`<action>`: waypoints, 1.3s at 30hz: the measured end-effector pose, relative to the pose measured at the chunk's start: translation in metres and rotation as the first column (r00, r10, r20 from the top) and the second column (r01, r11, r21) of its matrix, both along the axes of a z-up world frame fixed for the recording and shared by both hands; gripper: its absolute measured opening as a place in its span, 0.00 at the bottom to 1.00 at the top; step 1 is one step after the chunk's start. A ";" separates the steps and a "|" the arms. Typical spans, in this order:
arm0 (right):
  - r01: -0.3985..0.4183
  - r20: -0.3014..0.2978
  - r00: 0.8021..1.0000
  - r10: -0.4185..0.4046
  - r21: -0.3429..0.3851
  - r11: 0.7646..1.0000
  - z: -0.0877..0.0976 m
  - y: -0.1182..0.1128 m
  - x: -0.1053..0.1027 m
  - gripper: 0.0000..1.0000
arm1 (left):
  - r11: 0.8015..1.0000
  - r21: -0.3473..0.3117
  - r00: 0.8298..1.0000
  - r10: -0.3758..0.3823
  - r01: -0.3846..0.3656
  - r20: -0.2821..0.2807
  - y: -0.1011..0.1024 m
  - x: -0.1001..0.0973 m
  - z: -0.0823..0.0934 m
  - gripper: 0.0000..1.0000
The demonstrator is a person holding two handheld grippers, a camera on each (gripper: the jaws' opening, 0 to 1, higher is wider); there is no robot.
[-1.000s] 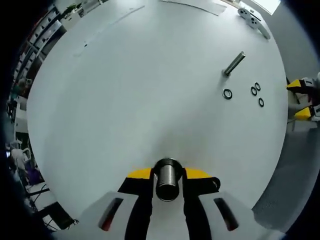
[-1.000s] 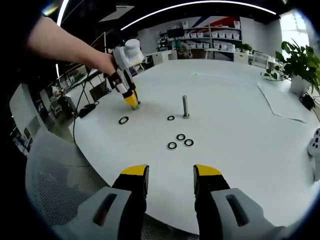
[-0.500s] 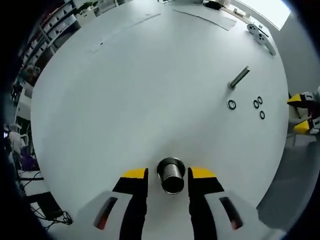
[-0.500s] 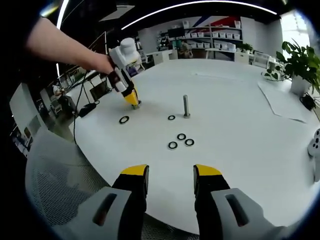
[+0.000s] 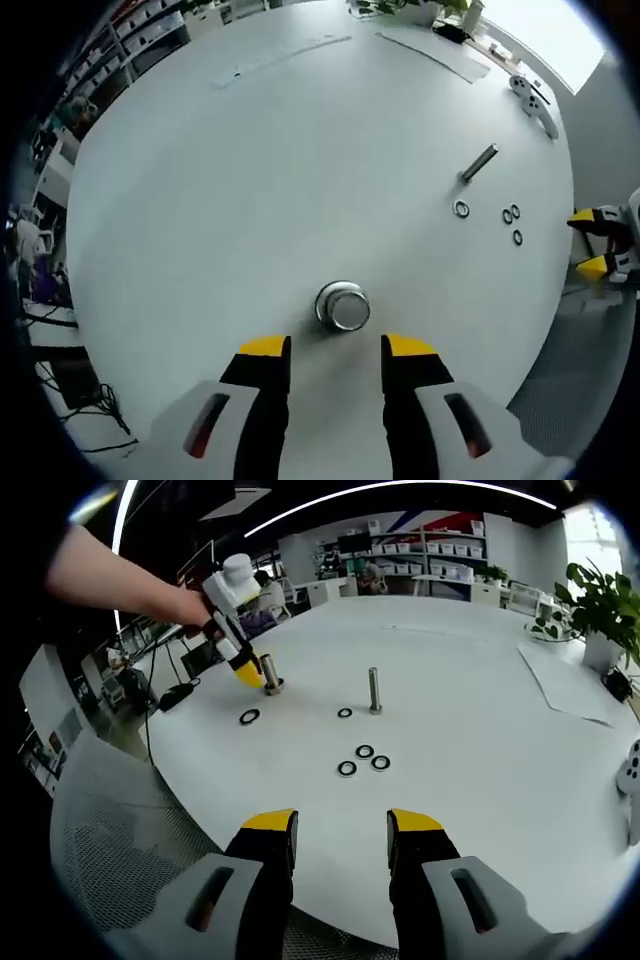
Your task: Place the washer onto the threaded stud by aligning its center hole with the stud, sliding it down to the base, and recovering from edge contact or off-axis alignment until the washer reaches the visible bottom stop.
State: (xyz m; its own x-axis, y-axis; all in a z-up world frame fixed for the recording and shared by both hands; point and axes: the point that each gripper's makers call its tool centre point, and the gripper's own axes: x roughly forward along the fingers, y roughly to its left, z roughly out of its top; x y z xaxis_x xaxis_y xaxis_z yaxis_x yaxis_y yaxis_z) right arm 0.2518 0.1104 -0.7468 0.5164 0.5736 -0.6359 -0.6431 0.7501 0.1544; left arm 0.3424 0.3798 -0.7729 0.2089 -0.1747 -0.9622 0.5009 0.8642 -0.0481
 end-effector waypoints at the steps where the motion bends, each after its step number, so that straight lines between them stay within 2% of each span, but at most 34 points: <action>1: -0.001 0.000 1.000 0.001 -0.001 1.000 0.000 0.000 0.000 0.38 | 1.000 -0.001 1.000 0.003 -0.003 -0.002 0.000 -0.002 0.000 0.34; 6: -0.002 -0.002 1.000 0.002 -0.002 1.000 0.000 0.000 0.000 0.38 | 1.000 -0.013 1.000 0.009 -0.009 -0.004 -0.003 -0.016 -0.001 0.34; 12: -0.005 -0.003 1.000 0.005 -0.002 1.000 0.000 0.000 -0.001 0.38 | 0.999 -0.042 0.999 0.035 -0.035 0.009 -0.011 -0.019 -0.002 0.35; 16: -0.007 -0.004 1.000 0.007 -0.004 1.000 -0.001 0.001 -0.001 0.38 | 0.999 -0.038 1.000 0.004 -0.004 0.000 -0.020 -0.028 -0.006 0.35; 18: -0.008 -0.004 1.000 0.008 -0.004 1.000 -0.001 0.001 -0.001 0.38 | 0.999 -0.016 0.999 -0.046 0.046 -0.011 -0.024 -0.036 -0.007 0.35; 24: -0.007 -0.001 1.000 0.007 -0.001 1.000 0.000 0.000 -0.001 0.38 | 0.998 -0.012 0.997 -0.066 0.066 -0.035 -0.032 -0.048 -0.021 0.35; 30: -0.010 -0.001 1.000 0.010 -0.002 1.000 0.000 0.001 -0.001 0.38 | 0.997 -0.019 0.996 -0.077 0.076 -0.041 -0.039 -0.051 -0.021 0.34; 35: -0.010 0.000 1.000 0.010 -0.002 1.000 0.000 0.001 -0.001 0.38 | 0.995 0.005 0.994 -0.104 0.104 -0.015 -0.039 -0.045 -0.022 0.34; 39: -0.009 0.000 1.000 0.009 -0.001 1.000 0.000 0.001 -0.001 0.38 | 0.990 0.027 0.990 -0.141 0.141 -0.020 -0.039 -0.046 -0.024 0.33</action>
